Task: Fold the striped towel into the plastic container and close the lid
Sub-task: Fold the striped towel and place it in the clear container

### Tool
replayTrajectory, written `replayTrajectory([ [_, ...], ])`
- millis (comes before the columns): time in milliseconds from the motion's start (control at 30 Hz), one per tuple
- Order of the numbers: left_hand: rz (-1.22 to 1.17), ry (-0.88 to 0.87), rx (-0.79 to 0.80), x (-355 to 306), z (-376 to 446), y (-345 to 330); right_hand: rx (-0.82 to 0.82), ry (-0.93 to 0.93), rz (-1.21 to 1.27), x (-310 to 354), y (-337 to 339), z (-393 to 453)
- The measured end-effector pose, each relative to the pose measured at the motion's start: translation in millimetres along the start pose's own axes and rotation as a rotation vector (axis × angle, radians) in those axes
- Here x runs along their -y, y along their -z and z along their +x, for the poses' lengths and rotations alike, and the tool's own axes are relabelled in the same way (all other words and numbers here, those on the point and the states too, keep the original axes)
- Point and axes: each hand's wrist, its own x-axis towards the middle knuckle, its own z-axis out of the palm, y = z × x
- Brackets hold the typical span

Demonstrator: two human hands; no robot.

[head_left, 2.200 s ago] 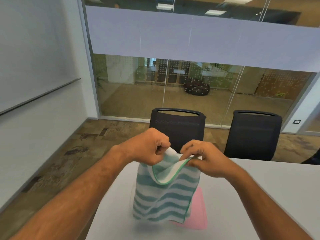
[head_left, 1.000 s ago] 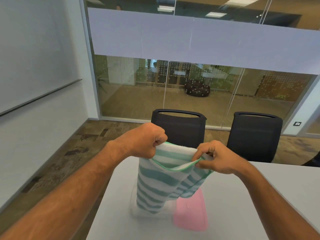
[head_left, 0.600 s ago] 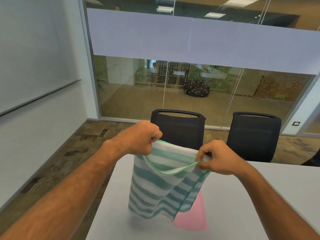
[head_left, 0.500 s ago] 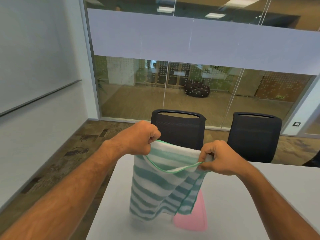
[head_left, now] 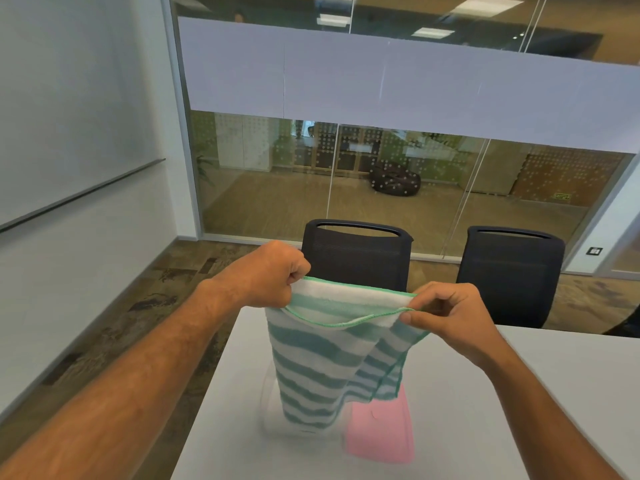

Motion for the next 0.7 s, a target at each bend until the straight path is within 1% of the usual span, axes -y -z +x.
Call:
replayTrajectory([
  [67,-0.012,-0.026,0.008,3.4,0.3,-0.4,0.002,0.015,0.02,-0.5,-2.0,-2.5],
  [200,-0.1,-0.152,0.018,9.8,-5.5,1.7,0.015,0.024,-0.029,-2.2,-1.8,-5.8],
  [333,-0.163,-0.153,0.062,19.0,-16.1,-3.7,0.016,0.031,-0.038,-3.0,3.8,-6.6],
  [433,-0.112,-0.188,0.087,20.8,-19.2,-9.5,0.029,0.027,-0.05,-1.9,4.5,-5.3],
  [567,-0.057,-0.168,0.168,23.1,-21.0,-12.4,0.033,0.004,-0.072,-2.5,6.8,-2.4],
  [633,-0.122,-0.184,0.143,25.7,-24.5,-9.9,0.022,0.003,-0.084,-3.7,9.3,-1.1],
  [700,-0.199,-0.211,0.071,30.5,-26.6,-7.7,0.017,0.007,-0.098,-4.7,10.3,-0.3],
])
